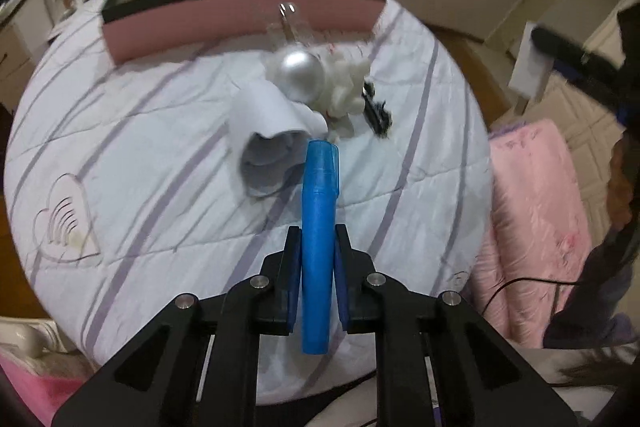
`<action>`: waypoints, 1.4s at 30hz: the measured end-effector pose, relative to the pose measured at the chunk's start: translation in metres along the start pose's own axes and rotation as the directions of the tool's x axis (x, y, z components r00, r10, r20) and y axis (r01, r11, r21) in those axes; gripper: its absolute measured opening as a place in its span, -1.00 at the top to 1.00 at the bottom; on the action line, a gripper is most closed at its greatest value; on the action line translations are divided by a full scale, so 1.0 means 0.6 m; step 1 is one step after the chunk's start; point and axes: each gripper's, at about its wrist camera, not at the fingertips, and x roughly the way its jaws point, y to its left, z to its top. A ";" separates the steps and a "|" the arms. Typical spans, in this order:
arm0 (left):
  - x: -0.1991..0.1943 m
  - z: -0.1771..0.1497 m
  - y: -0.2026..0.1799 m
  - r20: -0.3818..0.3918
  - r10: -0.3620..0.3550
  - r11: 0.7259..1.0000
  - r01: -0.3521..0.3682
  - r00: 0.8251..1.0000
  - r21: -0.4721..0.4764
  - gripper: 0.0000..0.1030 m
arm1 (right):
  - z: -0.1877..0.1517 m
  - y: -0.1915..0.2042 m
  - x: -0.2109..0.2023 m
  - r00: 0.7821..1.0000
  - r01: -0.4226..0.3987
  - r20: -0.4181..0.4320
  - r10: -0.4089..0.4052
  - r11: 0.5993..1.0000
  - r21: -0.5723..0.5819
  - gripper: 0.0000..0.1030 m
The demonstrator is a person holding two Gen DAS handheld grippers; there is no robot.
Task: Organize rigid objects
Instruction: 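Carry the blue highlighter with the left gripper while the right carries the charger toward the box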
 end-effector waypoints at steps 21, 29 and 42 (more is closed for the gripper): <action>-0.119 0.082 0.029 0.223 0.086 0.996 -0.074 0.971 -0.059 0.72 | 0.028 0.042 0.005 0.999 -0.040 0.023 0.042 0.997 -0.063 0.14; -0.107 0.124 0.042 0.222 0.082 0.996 -0.070 0.972 -0.060 0.72 | 0.052 0.022 0.030 0.999 -0.036 0.017 0.037 0.998 -0.042 0.14; -0.051 0.287 0.091 0.222 0.066 0.998 -0.059 0.973 -0.037 0.72 | 0.151 -0.017 0.157 0.997 -0.060 -0.042 0.059 0.998 -0.030 0.14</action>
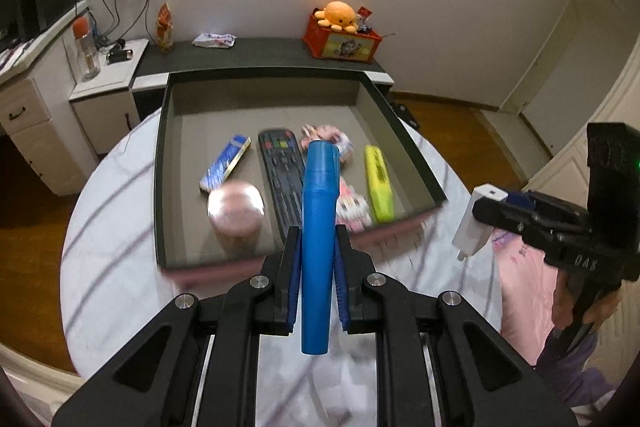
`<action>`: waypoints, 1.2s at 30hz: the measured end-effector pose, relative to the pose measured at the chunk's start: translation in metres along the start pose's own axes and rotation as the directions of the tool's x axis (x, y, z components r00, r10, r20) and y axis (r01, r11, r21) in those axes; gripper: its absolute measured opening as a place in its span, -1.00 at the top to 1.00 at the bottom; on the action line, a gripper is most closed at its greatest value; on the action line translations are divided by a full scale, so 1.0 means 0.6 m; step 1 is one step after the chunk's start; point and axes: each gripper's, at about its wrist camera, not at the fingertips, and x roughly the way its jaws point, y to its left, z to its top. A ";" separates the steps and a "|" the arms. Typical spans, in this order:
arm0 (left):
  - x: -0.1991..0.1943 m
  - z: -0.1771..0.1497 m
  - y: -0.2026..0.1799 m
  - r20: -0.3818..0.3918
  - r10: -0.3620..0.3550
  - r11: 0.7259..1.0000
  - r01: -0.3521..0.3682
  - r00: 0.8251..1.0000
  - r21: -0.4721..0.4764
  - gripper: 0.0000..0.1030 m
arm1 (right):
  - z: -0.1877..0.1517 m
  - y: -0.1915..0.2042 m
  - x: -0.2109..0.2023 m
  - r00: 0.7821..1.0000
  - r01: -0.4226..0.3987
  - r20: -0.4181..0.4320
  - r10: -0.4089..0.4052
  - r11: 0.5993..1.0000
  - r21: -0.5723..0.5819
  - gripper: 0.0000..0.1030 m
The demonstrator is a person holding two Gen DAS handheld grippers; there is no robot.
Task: Organize rigid objects
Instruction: 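Carry the blue highlighter with the left gripper while the right carries the charger toward the box, then open both grippers to drop the highlighter and white charger into the box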
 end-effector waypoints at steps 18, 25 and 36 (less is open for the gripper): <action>0.114 0.094 0.078 -0.064 0.054 0.992 -0.061 0.997 -0.110 -0.75 | 0.076 -0.031 0.096 0.999 0.041 -0.026 -0.041 0.999 -0.032 -0.43; 0.088 0.088 0.075 -0.033 0.058 0.993 -0.061 0.998 -0.100 -0.76 | 0.077 -0.024 0.069 0.999 0.043 0.001 -0.043 0.999 -0.027 -0.58; 0.027 0.026 0.031 -0.040 0.064 0.995 -0.067 0.997 -0.069 -0.76 | 0.049 0.011 -0.012 0.995 0.094 0.024 -0.093 0.994 -0.056 -0.58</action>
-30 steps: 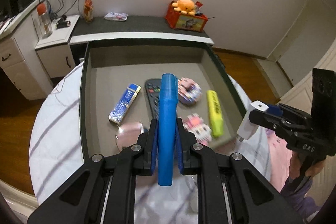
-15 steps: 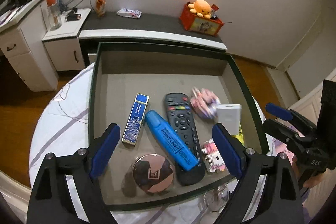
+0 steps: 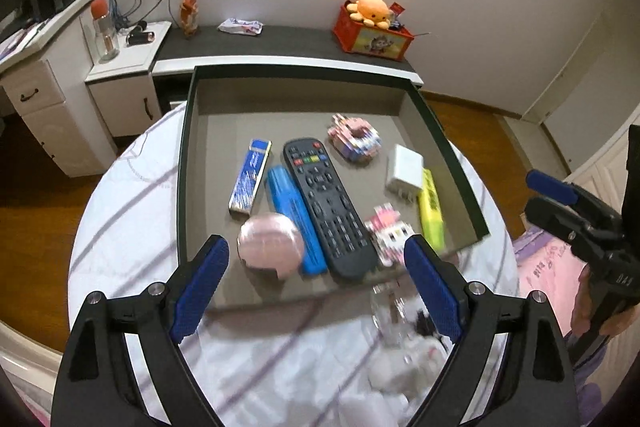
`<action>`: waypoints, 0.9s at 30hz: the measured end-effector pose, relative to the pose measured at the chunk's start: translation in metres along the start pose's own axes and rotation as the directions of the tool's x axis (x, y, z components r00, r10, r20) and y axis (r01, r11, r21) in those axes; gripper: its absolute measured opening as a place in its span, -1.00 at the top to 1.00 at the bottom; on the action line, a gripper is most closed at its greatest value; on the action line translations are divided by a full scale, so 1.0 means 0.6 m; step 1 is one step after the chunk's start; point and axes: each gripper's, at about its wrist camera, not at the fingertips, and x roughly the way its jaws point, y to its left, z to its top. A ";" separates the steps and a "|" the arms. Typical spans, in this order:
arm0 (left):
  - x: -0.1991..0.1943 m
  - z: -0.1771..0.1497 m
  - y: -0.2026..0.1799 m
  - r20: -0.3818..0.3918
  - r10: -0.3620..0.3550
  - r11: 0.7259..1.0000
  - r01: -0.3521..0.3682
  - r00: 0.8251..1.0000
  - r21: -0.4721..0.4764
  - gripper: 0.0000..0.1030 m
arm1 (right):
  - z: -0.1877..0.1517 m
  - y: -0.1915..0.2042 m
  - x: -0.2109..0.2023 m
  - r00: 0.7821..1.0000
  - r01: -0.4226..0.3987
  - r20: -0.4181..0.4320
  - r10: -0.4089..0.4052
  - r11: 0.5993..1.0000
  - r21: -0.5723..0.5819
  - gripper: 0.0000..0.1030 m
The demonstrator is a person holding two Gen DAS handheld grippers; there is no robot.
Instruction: Organize rigid objects
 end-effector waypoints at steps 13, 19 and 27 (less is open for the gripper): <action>-0.111 -0.129 -0.045 0.041 0.039 0.999 -0.040 0.998 0.029 -0.77 | -0.093 0.060 -0.130 0.996 0.082 0.025 -0.081 0.995 -0.061 -0.58; -0.147 -0.185 -0.057 0.049 0.059 0.998 -0.061 0.997 0.030 -0.79 | -0.131 0.085 -0.161 0.996 0.093 0.023 -0.092 0.992 -0.079 -0.58; -0.150 -0.251 -0.073 0.022 0.081 0.996 -0.082 0.996 0.038 -0.86 | -0.181 0.099 -0.167 0.995 0.101 -0.014 -0.103 0.991 -0.082 -0.58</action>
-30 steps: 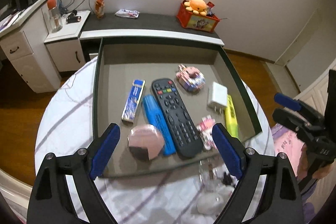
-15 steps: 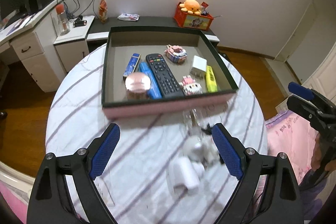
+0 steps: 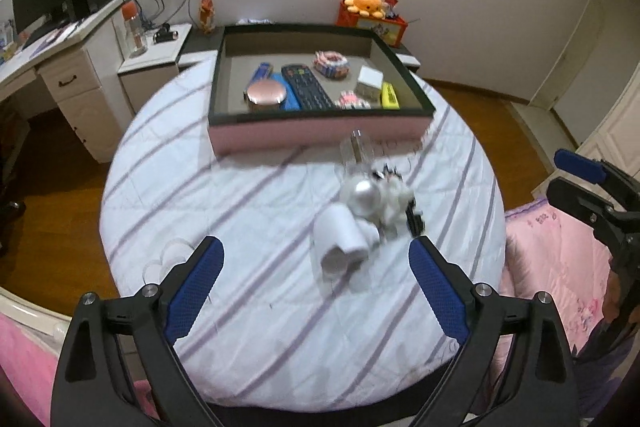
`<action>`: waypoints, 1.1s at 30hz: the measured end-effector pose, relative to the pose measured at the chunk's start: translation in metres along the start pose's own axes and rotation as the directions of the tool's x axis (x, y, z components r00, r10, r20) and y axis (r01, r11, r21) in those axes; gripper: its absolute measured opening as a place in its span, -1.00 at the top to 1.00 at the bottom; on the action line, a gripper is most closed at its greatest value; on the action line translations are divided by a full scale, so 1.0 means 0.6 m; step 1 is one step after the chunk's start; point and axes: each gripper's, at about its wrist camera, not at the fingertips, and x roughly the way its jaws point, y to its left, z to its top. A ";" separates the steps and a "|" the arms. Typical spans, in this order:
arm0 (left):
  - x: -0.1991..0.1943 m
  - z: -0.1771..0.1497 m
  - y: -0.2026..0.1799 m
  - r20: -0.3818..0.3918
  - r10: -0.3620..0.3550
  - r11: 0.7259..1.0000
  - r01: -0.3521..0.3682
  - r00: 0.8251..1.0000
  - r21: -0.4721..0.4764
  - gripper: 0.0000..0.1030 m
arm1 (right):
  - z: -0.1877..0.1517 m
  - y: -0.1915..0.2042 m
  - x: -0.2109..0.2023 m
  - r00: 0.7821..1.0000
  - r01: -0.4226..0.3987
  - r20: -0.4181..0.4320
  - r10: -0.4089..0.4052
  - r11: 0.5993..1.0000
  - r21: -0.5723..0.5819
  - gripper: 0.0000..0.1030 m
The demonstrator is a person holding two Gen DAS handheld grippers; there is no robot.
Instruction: Organize rigid objects
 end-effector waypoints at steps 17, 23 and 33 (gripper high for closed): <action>0.166 -0.024 -0.042 -0.229 0.047 0.997 -0.033 0.972 0.064 -0.87 | -0.021 -0.027 0.132 0.987 0.003 -0.159 -0.007 1.000 -0.027 -0.10; 0.221 -0.016 -0.029 -0.279 0.075 0.996 -0.061 0.957 0.060 -0.90 | -0.030 -0.035 0.209 0.967 -0.046 -0.251 0.042 0.999 -0.012 0.07; 0.249 0.004 -0.034 -0.235 0.112 0.989 -0.084 0.966 0.126 -1.00 | -0.031 -0.014 0.271 0.958 -0.045 -0.287 0.011 0.993 -0.113 0.08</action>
